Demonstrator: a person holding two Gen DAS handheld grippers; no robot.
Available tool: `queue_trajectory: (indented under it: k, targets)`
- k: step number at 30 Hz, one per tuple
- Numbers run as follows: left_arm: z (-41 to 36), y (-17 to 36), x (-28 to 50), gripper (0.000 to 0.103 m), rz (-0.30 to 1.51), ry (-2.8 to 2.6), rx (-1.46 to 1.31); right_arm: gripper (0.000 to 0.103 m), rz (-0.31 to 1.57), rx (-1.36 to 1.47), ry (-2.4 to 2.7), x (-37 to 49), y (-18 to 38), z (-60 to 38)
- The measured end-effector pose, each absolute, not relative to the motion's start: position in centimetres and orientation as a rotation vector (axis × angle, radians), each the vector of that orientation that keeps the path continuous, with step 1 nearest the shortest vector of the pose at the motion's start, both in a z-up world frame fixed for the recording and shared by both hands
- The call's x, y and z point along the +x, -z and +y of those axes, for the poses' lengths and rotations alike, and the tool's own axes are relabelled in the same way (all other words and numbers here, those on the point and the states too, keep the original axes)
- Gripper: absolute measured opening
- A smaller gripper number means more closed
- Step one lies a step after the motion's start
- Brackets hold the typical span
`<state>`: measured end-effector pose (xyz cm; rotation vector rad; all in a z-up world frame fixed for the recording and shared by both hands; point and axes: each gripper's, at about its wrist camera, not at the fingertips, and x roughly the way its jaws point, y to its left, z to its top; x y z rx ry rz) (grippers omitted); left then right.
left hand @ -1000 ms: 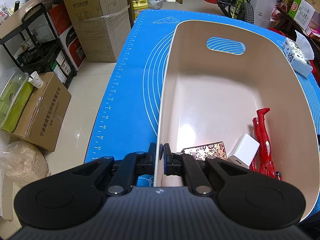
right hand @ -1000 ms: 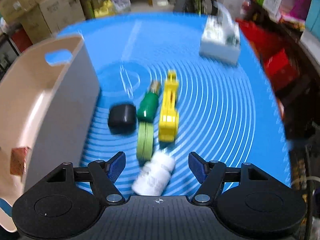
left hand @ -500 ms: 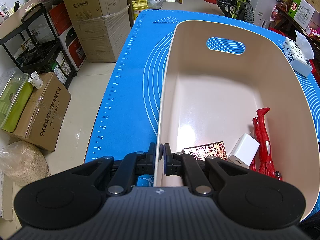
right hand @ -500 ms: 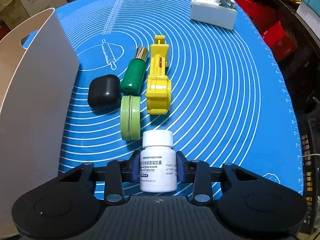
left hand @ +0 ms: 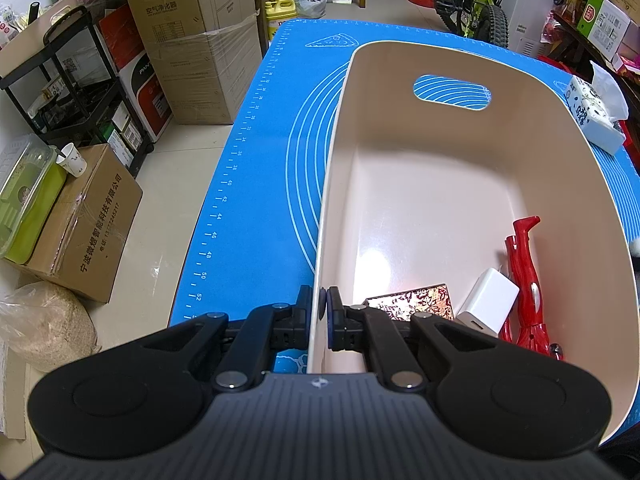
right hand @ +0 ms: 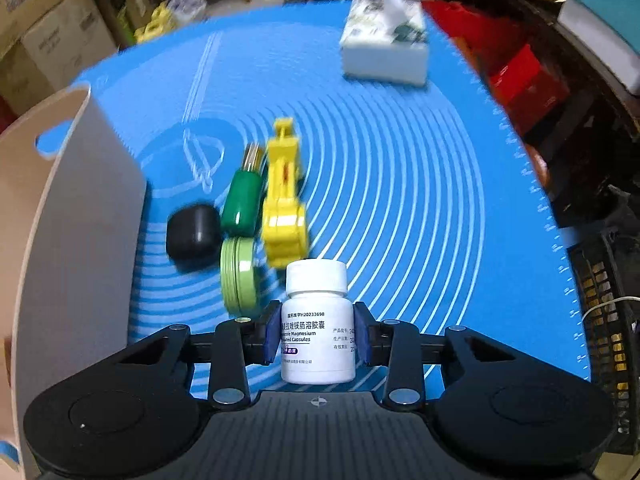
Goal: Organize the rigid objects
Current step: 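Grasp the white pill bottle with the right tool, then carry the white pill bottle into the basket and release it with the right tool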
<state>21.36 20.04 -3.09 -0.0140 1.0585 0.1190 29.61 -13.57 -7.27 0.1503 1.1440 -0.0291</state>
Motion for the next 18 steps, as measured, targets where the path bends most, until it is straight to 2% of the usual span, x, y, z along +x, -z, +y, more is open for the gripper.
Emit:
queue_trajectory:
  k: [12, 18]
  targets:
    - [20.1, 3.1, 21.4, 0.009, 1.059, -0.122, -0.008, 0.044, 0.757, 0.169, -0.079, 27.9, 0.1, -10.5]
    - [20.0, 3.0, 21.5, 0.009, 1.060, -0.123, -0.001, 0.044, 0.680, 0.135, -0.232, 27.1, -1.0, -6.5]
